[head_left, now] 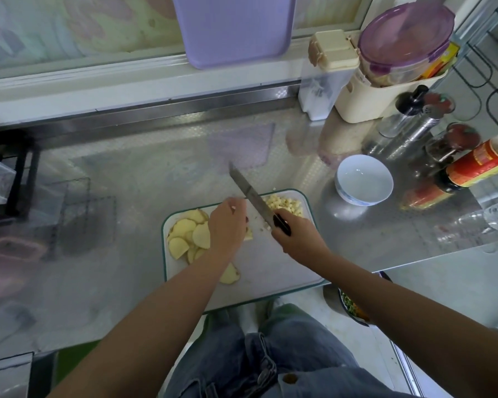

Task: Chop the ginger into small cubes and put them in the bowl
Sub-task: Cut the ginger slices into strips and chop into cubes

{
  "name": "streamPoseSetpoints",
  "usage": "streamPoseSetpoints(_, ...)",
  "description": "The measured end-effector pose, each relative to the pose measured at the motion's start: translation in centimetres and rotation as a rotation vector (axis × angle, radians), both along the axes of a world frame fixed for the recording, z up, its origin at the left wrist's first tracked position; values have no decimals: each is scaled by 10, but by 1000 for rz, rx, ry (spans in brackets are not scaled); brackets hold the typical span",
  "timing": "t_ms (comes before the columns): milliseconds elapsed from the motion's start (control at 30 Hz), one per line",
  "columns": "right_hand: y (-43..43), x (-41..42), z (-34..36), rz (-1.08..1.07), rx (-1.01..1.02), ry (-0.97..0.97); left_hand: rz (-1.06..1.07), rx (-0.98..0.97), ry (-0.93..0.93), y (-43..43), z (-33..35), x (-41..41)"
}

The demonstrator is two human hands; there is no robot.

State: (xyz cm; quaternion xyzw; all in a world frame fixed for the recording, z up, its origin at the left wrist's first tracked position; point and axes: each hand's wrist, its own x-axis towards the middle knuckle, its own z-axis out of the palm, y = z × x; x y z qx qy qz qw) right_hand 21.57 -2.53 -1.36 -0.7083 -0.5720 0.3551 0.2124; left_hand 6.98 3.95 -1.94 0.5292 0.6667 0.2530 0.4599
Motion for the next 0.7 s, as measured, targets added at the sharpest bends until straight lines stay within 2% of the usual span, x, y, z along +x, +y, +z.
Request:
streamPoseSetpoints(133, -5, 5, -1, -27, -20, -39, -664, 289, 767, -3, -22, -30)
streamPoseSetpoints(200, -10, 4, -5, -16, -44, -48, -804, 340, 932, -9, -27, -36)
streamPoseSetpoints(333, -21, -3, -16, -34, -87, -31, -757, 402, 972, -12, -33, -34)
streamPoseSetpoints(500, -32, -15, -28, -31, -130, -72, -690, 404, 920, -11, -35, -34)
streamPoseSetpoints(700, -32, -3, -29, -108, -70, -164, -640, 414, 855, -19, -40, -27)
